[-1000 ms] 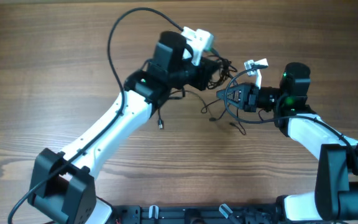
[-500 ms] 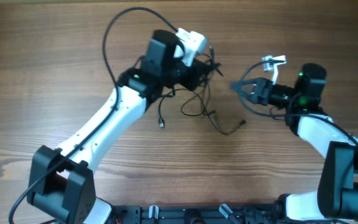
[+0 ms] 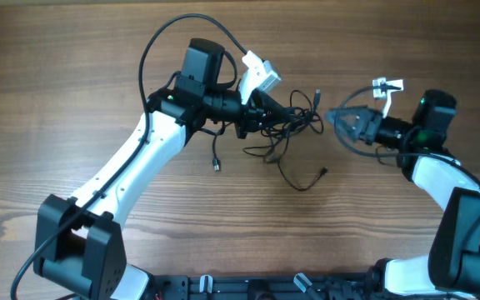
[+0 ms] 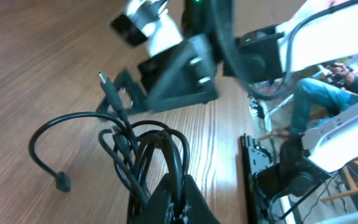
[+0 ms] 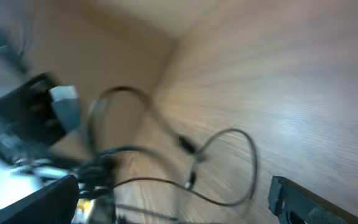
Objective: Untangle cables
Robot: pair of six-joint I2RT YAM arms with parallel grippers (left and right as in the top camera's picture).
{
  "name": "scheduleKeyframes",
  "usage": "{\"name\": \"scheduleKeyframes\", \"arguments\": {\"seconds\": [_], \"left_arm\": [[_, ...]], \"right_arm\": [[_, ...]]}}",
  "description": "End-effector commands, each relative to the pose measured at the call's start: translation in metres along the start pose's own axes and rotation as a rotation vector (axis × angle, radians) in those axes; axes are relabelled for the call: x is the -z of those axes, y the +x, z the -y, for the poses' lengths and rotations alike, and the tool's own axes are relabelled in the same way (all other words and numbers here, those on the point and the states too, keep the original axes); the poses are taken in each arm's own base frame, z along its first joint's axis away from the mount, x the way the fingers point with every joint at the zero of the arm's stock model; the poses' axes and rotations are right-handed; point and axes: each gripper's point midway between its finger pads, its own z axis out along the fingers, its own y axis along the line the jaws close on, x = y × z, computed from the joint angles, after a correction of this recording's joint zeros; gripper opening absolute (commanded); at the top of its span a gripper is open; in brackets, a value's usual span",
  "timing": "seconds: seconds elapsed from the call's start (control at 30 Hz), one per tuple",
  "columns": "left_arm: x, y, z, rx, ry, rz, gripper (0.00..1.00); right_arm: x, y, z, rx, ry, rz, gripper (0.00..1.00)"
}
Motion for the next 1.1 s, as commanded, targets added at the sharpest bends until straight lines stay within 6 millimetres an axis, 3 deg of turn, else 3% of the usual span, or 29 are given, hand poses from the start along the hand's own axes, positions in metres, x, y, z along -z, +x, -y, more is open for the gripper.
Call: {"name": "scheduleKeyframes", "arguments": {"seconds": [0.0, 0.13, 0.33, 0.37, 0.43, 0.5, 0.57, 0.63, 0.73, 0.9, 1.07], "left_arm": [[0.017, -0.009, -0.001, 0.071, 0.058, 0.053, 0.04], [0.027, -0.014, 0.006, 0.063, 0.121, 0.084, 0.04], [0.017, -0.013, 0.016, 0.053, 0.15, 0.067, 0.04], [0.016, -0.013, 0.019, 0.052, 0.163, 0.066, 0.04], [0.019, -0.017, 0.03, 0.032, 0.233, 0.083, 0.04], [0.033, -0.026, 0.036, 0.001, 0.283, 0.122, 0.04], [0.048, -0.029, 0.029, 0.006, 0.265, 0.147, 0.04], [0.069, -0.032, 0.014, 0.04, 0.217, 0.178, 0.04], [0.084, -0.033, 0.002, 0.053, 0.18, 0.201, 0.04], [0.085, -0.033, 0.001, 0.053, 0.174, 0.203, 0.04], [0.094, -0.033, -0.007, 0.059, 0.145, 0.218, 0.04]], "right_arm": [[0.002, 0.0, 0.029, -0.119, 0.16, 0.04, 1.0], [-0.003, 0.003, 0.011, -0.089, 0.068, 0.005, 1.0], [-0.042, 0.024, -0.012, -0.01, 0.017, -0.093, 1.0], [-0.045, 0.023, -0.01, -0.016, 0.036, -0.086, 1.0], [-0.042, 0.019, 0.029, -0.078, 0.255, -0.021, 0.99], [-0.016, 0.023, 0.08, -0.19, 0.547, 0.045, 1.0], [0.007, 0.026, 0.102, -0.257, 0.663, 0.075, 1.0], [0.047, 0.014, 0.121, -0.329, 0.725, 0.167, 1.0], [0.091, 0.0, 0.138, -0.386, 0.781, 0.282, 1.0], [0.164, -0.011, 0.161, -0.521, 0.875, 0.487, 1.0], [0.193, -0.008, 0.171, -0.557, 0.95, 0.552, 1.0]]}}
